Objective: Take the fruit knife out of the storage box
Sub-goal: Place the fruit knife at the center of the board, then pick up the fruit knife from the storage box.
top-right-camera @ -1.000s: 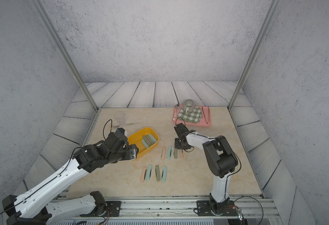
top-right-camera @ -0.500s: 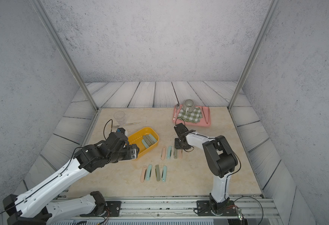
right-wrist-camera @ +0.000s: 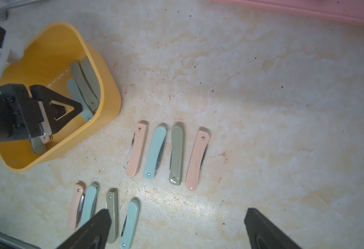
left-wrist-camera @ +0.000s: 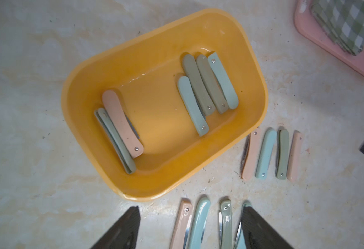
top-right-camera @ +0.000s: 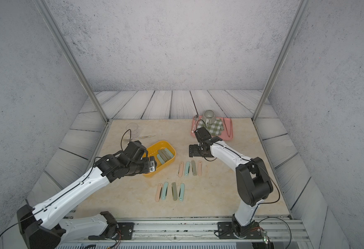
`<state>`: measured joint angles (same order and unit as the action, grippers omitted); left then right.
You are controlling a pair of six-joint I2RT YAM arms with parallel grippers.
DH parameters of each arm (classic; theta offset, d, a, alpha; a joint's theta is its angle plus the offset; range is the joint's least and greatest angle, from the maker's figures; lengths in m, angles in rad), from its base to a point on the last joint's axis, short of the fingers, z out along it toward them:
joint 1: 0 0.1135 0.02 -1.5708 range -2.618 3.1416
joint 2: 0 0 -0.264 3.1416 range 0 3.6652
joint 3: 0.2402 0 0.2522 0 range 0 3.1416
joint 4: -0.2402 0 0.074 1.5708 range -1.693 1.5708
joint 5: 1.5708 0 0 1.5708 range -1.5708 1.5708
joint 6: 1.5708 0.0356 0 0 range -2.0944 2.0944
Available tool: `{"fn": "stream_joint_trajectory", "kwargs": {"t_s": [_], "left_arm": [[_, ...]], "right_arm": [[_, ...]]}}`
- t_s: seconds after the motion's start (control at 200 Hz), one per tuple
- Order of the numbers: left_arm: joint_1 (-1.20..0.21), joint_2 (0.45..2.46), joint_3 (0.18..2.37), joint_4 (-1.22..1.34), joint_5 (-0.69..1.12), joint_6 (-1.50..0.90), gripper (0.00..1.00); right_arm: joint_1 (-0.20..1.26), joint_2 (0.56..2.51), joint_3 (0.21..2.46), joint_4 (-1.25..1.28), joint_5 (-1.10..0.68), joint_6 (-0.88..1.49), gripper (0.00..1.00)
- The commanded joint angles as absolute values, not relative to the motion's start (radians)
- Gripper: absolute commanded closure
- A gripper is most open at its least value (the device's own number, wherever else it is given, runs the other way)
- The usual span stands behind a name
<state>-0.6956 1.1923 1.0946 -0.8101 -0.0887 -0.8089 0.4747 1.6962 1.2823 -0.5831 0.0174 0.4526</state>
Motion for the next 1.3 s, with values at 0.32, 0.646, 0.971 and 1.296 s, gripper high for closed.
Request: {"fn": "stream_joint_trajectory", "kwargs": {"t_s": [0.32,0.646,0.971,1.296], "left_arm": [[-0.575,1.507,1.155,-0.65,0.001,-0.799,0.33],[-0.534,1.78,1.298,-0.654,0.02,-0.771,0.41],[-0.513,1.931,1.353,-0.629,-0.016,-0.754,0.51],[-0.499,1.987,1.373,-0.579,-0.024,-0.742,0.49]], "right_arm": [[0.478,1.54,1.339,-0.777,-0.066,0.418,0.01],[0.478,1.494,1.341,-0.82,-0.095,0.404,0.01],[0.478,1.475,1.341,-0.856,-0.087,0.381,0.01],[0.478,1.481,1.354,-0.865,-0.084,0.371,0.01]]}}
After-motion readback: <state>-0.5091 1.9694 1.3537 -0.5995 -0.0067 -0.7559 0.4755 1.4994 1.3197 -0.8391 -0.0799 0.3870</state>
